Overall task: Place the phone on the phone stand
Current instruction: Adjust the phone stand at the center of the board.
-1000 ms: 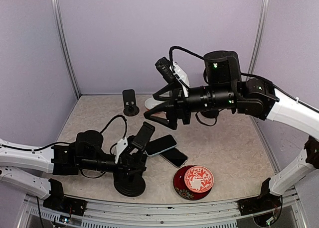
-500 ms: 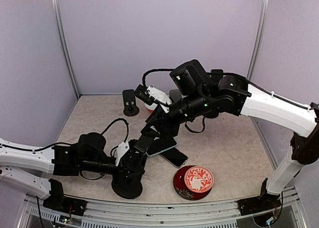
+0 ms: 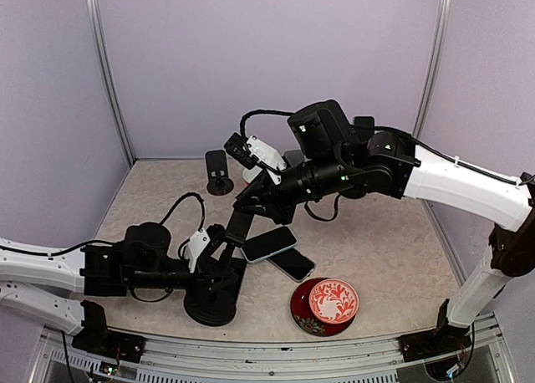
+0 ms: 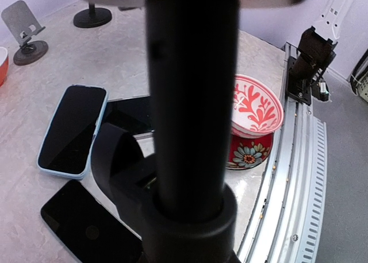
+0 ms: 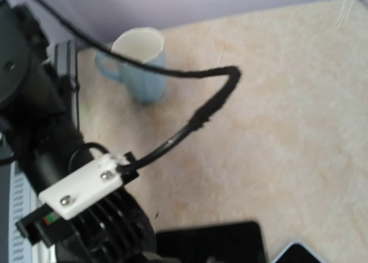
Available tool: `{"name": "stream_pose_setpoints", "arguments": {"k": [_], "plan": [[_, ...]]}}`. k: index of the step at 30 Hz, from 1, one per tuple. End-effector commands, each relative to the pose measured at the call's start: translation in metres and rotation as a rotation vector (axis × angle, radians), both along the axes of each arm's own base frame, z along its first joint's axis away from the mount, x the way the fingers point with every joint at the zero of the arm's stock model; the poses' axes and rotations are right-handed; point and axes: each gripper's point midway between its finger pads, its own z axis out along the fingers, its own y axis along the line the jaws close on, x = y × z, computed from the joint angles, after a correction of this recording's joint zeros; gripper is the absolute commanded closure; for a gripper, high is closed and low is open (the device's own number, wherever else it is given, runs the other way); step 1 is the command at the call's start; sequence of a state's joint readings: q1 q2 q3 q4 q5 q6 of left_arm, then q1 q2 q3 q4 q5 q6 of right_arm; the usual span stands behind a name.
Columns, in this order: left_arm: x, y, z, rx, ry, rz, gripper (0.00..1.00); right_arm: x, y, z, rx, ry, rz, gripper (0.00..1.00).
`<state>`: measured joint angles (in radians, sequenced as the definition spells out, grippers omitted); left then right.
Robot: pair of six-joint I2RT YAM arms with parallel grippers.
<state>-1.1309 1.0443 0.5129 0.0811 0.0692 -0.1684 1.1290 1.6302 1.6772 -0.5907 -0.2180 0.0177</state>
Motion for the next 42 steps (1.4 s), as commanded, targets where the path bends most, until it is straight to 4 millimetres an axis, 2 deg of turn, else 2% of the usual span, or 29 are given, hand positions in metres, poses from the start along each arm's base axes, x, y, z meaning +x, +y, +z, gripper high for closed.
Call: {"name": "stream_pose_setpoints", "arguments": {"k": [1, 5, 8, 15, 22, 34, 37, 42], "plan": [[0.032, 0.007, 0.059, -0.224, -0.096, 0.195, 1.00, 0.006, -0.006, 0.001, 0.061, 0.028, -0.082, 1.00], [0.046, 0.021, 0.065, -0.284, -0.089, 0.324, 1.00, 0.015, -0.005, 0.002, 0.152, 0.041, -0.168, 1.00], [0.054, 0.028, 0.069, -0.309, -0.093, 0.392, 1.00, 0.019, -0.006, -0.005, 0.210, 0.078, -0.230, 1.00], [0.057, 0.035, 0.080, -0.350, -0.134, 0.469, 1.00, 0.025, -0.015, 0.001, 0.428, 0.156, -0.348, 1.00], [0.059, 0.041, 0.078, -0.333, -0.166, 0.534, 1.00, 0.029, -0.017, 0.001, 0.593, 0.242, -0.497, 1.00], [0.064, 0.065, 0.062, -0.302, -0.209, 0.674, 1.00, 0.026, 0.014, 0.005, 0.801, 0.394, -0.531, 1.00], [0.064, 0.068, 0.064, -0.309, -0.214, 0.680, 1.00, 0.025, 0.026, 0.005, 0.794, 0.397, -0.520, 1.00], [0.064, 0.075, 0.069, -0.316, -0.223, 0.699, 1.00, 0.025, 0.033, 0.007, 0.800, 0.400, -0.511, 1.00]]}}
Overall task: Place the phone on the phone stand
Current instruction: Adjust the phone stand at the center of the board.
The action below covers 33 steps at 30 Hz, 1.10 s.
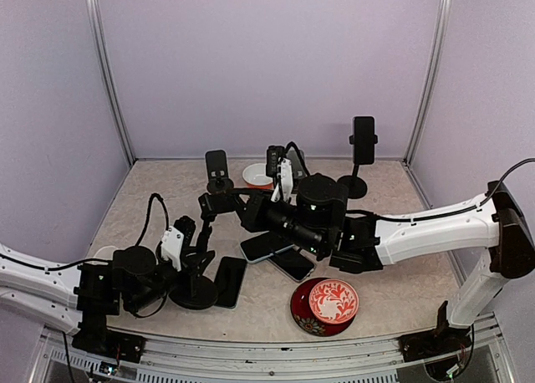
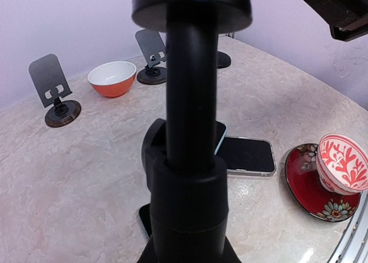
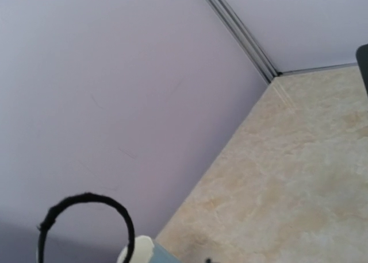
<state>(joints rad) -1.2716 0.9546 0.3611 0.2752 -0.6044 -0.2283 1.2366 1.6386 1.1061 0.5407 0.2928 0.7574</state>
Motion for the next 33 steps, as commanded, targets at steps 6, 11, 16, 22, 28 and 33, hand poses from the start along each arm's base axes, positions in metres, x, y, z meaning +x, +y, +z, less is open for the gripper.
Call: {"name": "stream_pose_setpoints", "arguments": {"k": [6, 11, 16, 22, 28, 33], "plan": [[0.017, 0.023, 0.056, -0.274, -0.051, 0.164, 0.99, -0.015, 0.021, 0.038, 0.079, -0.070, 0.043, 1.00], [0.018, 0.023, 0.055, -0.278, -0.056, 0.173, 0.40, -0.012, 0.031, 0.063, 0.079, -0.185, 0.057, 1.00], [0.020, 0.030, 0.059, -0.271, -0.058, 0.200, 0.01, -0.005, 0.049, 0.073, 0.092, -0.231, 0.113, 1.00], [0.018, 0.058, 0.060, -0.298, -0.043, 0.268, 0.01, 0.009, 0.064, 0.074, 0.086, -0.258, 0.127, 1.00], [0.015, 0.090, 0.062, -0.376, -0.034, 0.332, 0.01, 0.018, 0.070, 0.071, 0.062, -0.295, 0.103, 1.00], [0.013, 0.100, 0.067, -0.389, -0.039, 0.352, 0.01, 0.025, 0.076, 0.063, 0.028, -0.310, 0.089, 1.00]]}}
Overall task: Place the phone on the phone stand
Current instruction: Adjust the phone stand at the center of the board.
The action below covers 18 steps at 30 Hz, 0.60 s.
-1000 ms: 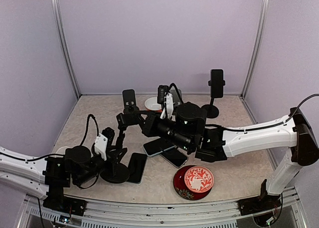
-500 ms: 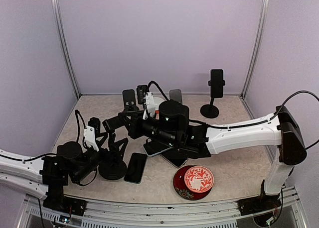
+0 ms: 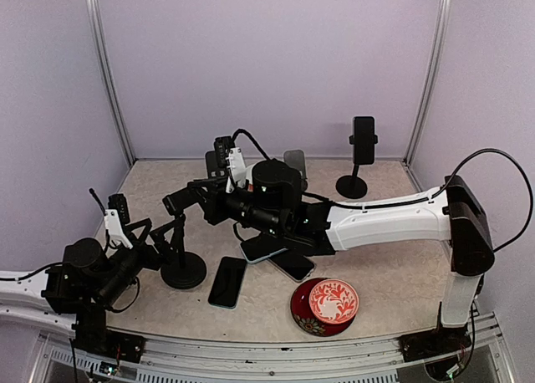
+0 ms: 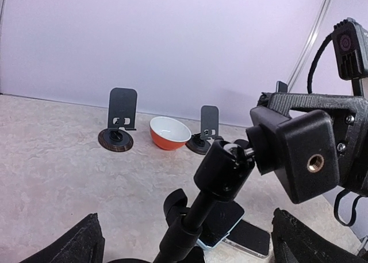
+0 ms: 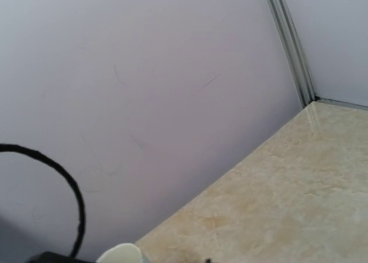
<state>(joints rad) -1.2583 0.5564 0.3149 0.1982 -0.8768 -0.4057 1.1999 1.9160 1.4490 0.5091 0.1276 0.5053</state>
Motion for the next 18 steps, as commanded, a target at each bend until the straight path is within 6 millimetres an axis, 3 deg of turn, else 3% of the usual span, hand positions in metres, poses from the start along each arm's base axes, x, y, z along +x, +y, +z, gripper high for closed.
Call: {"name": "stream_pose_setpoints", "arguments": {"k": [1, 12, 18], "plan": [[0.001, 0.015, -0.004, 0.009, 0.014, 0.050, 0.01, 0.005, 0.000, 0.050, 0.126, -0.079, -0.015, 1.00], [0.001, 0.019, -0.010, 0.010, 0.028, 0.064, 0.01, 0.015, 0.010, 0.016, 0.046, -0.050, -0.011, 1.00], [0.001, 0.022, -0.012, 0.006, 0.026, 0.070, 0.01, 0.020, 0.012, 0.005, 0.036, -0.020, 0.003, 0.85]]}}
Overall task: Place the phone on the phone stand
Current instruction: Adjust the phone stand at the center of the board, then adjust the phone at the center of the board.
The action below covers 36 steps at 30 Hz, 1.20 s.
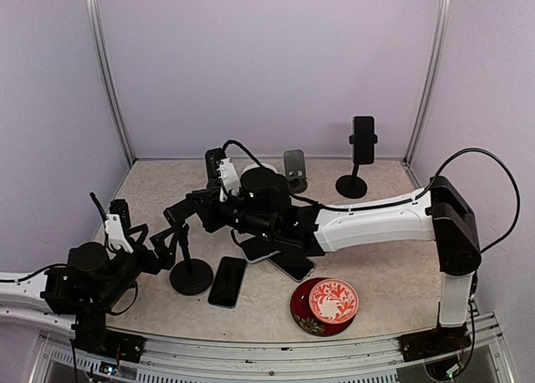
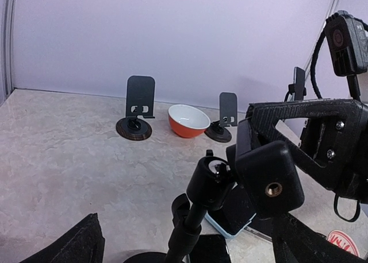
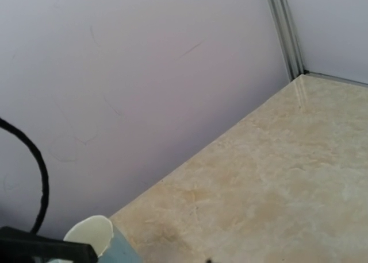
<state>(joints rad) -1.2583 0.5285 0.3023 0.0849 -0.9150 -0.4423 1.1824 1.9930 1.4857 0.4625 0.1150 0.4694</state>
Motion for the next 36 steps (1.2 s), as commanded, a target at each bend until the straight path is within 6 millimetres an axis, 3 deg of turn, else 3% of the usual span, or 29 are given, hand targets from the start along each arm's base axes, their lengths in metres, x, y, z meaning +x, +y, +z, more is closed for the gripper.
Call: {"name": "stream_pose_setpoints", "arguments": {"k": [1, 11, 30, 36], "plan": [[0.000, 0.011, 0.007, -0.055, -0.015, 0.029, 0.01, 0.006, 0.001, 0.042, 0.132, -0.017, 0.012, 0.83], [0.000, 0.012, 0.004, -0.058, -0.015, 0.032, 0.01, 0.007, -0.009, 0.053, 0.133, -0.036, -0.001, 0.47], [0.000, 0.009, -0.002, -0.057, -0.014, 0.017, 0.01, 0.011, -0.015, 0.046, 0.112, -0.029, -0.020, 0.23], [0.000, 0.011, -0.001, -0.055, -0.018, 0.020, 0.01, 0.011, -0.021, 0.050, 0.096, -0.043, -0.034, 0.00]]}}
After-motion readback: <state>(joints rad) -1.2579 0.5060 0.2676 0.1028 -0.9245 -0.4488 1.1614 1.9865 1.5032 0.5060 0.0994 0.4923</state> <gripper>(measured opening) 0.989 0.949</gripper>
